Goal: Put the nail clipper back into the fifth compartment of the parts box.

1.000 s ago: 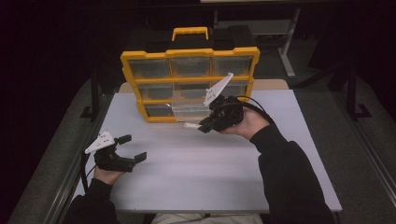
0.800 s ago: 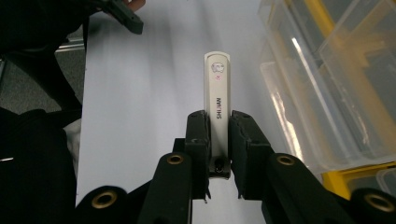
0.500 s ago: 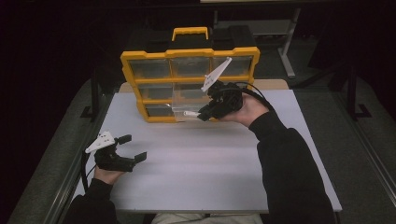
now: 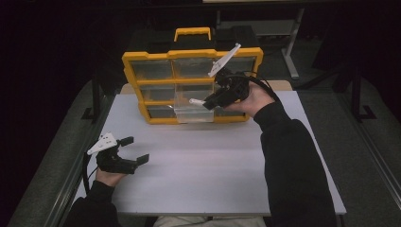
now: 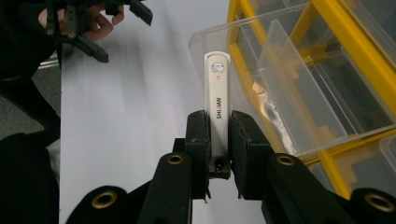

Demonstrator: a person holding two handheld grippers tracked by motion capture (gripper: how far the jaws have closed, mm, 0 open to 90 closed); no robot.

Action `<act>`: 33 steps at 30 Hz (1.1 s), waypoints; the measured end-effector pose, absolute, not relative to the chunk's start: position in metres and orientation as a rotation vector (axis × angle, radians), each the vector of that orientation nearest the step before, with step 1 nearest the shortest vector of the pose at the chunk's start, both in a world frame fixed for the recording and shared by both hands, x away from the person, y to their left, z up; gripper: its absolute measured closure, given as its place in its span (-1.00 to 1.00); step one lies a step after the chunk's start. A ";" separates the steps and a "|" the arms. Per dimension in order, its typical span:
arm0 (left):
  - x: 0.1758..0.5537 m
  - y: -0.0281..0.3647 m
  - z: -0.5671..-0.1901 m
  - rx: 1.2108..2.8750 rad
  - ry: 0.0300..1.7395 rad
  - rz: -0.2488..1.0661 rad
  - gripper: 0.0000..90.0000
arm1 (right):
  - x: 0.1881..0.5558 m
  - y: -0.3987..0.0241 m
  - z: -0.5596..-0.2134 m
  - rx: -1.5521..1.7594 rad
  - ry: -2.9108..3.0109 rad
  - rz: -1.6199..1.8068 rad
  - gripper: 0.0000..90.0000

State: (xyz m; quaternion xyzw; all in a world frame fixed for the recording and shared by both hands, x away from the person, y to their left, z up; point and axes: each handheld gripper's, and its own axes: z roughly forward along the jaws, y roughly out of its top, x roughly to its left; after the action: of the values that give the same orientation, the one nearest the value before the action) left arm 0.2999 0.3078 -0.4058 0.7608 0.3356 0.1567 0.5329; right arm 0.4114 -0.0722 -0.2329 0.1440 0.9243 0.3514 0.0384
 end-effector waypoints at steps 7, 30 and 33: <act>0.300 0.307 -0.406 1.816 0.799 0.368 -1.00 | 0.428 -0.073 -0.237 0.530 2.811 1.103 0.70; 0.304 0.302 -0.409 1.832 0.797 0.364 -1.00 | 0.432 -0.073 -0.247 0.732 2.663 1.199 -0.28; 0.304 0.300 -0.410 1.836 0.799 0.359 -1.00 | 0.429 -0.077 -0.249 0.759 2.634 1.201 -0.51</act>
State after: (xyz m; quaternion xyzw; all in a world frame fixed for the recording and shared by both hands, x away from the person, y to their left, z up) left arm 0.3043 0.3004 -0.4101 0.7677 0.3340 0.1503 0.5259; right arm 0.4293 -0.0770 -0.2489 0.2529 0.8777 0.4001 0.0746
